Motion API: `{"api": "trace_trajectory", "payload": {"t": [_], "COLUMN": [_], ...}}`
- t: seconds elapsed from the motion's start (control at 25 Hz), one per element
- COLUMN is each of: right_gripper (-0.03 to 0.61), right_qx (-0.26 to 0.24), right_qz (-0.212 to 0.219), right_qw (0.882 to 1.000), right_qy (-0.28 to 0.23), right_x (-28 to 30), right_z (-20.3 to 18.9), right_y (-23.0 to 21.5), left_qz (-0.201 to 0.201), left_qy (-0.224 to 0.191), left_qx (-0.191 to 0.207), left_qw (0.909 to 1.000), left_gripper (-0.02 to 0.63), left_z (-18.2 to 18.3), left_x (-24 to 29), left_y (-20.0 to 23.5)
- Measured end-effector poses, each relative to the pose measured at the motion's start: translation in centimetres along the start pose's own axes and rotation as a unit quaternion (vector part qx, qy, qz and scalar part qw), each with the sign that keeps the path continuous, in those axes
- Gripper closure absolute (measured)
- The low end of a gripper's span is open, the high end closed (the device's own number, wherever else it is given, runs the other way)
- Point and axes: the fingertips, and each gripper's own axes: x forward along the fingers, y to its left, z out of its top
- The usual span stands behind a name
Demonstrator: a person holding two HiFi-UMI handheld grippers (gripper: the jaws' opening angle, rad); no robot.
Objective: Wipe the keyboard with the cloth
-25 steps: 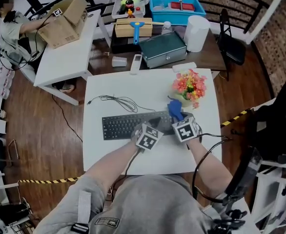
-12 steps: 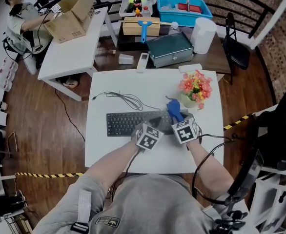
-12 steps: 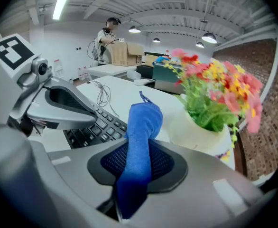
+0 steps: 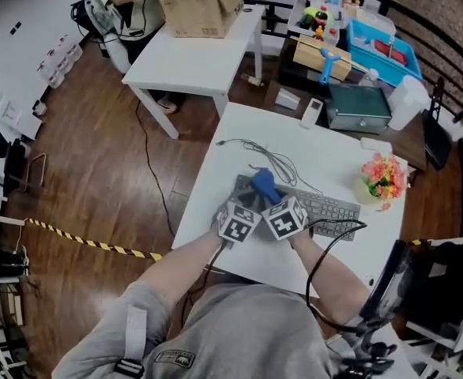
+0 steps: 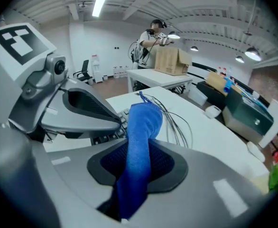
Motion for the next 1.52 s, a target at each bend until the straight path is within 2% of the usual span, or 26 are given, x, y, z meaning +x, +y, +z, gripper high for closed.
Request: {"api": "trace_trajectory", "payload": {"t": [0.16, 0.28, 0.44, 0.68, 0.88, 1.08, 1.52], "right_gripper": [0.467, 0.467, 0.468, 0.466, 0.466, 0.466, 0.466], "right_qx": [-0.023, -0.033, -0.038, -0.019, 0.011, 0.054, 0.142], "right_qz": [0.025, 0.039, 0.042, 0.034, 0.006, -0.035, -0.123], "right_qw": [0.999, 0.999, 0.998, 0.999, 1.0, 0.998, 0.981], "right_qy": [-0.004, 0.003, 0.012, 0.012, 0.015, 0.025, 0.046], "right_x": [2.5, 4.1, 5.3, 4.4, 1.9, -1.9, -10.3], "right_z": [3.0, 3.7, 3.5, 2.6, -0.2, -5.2, -16.7], "right_y": [3.8, 5.9, 6.6, 5.5, 2.5, -2.5, -12.9], "left_qz": [0.031, 0.043, 0.042, 0.022, -0.015, -0.067, -0.164], "left_qy": [0.006, 0.023, 0.04, 0.037, 0.033, 0.028, 0.014], "left_qx": [-0.023, -0.032, -0.022, -0.005, 0.027, 0.063, 0.137], "left_qw": [0.9992, 0.9983, 0.9981, 0.9991, 0.999, 0.9954, 0.9767], "left_gripper": [0.62, 0.62, 0.62, 0.62, 0.62, 0.62, 0.62], "left_z": [-2.4, -4.5, -5.9, -4.8, -2.8, 0.0, 5.7], "left_x": [-2.2, -3.0, -3.0, -2.0, -0.4, 2.8, 8.3], "left_y": [4.5, 6.3, 6.8, 5.3, 1.1, -5.8, -21.2]}}
